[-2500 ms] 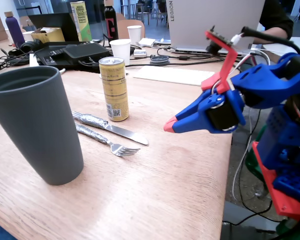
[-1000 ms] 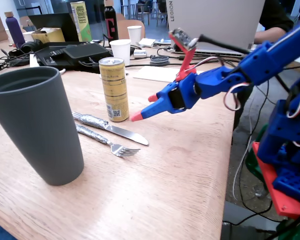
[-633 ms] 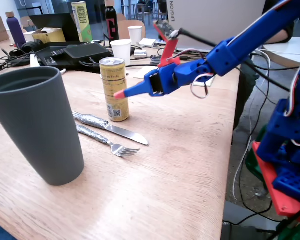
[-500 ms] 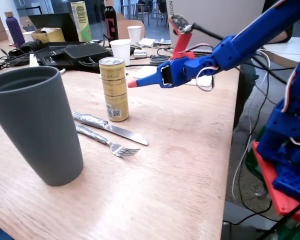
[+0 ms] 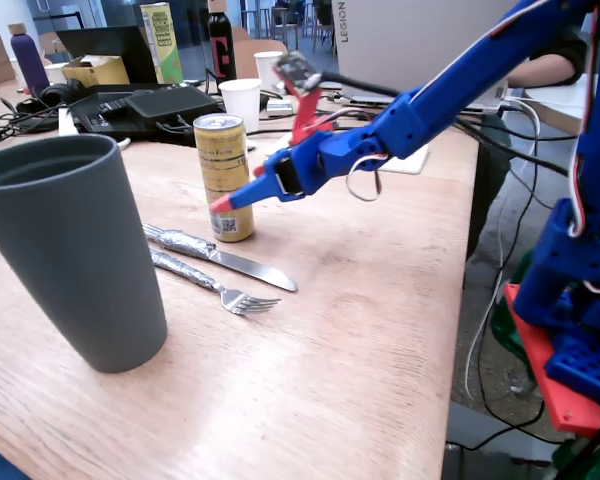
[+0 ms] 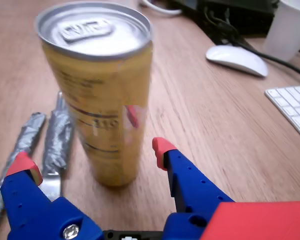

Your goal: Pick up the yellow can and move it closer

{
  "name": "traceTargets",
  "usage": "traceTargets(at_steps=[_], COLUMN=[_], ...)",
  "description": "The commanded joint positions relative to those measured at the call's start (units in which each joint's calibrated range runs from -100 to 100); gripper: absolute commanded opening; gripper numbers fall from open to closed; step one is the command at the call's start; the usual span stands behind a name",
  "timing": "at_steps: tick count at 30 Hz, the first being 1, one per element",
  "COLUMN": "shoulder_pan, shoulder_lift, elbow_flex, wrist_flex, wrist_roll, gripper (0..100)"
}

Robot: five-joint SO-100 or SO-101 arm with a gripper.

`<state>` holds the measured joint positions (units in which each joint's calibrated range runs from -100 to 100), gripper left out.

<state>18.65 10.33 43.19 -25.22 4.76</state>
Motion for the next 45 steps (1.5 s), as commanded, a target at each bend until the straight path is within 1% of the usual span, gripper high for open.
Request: traceTargets(at_steps=[1,10,16,20,25,28,30,32,34,37,45], shoulder_pan=[-2.6,-0.5,-0.5,-0.7,-0.7,-1.0,-0.9,-0.9,-0.9,-1.0,-2.2], shoulder_lift=[3.0,11.0,16.8,19.4,22.1,22.8,22.8,22.8,22.8,22.8,21.7], elbow_flex=[-7.0,-21.2,-27.6,-27.2,-27.4,-27.9,-28.0,-28.0,-28.1,-28.1,-25.6], wrist_flex=[-0.9,-0.9,-1.5,-9.1,-14.4,-14.9,-14.9,-14.9,-14.9,-14.8,-14.1], wrist_roll=[0.6,0.6,0.1,0.0,0.0,0.3,0.2,0.2,0.3,0.5,0.0], gripper=[48,48,48,48,48,47,41,29,21,19,19])
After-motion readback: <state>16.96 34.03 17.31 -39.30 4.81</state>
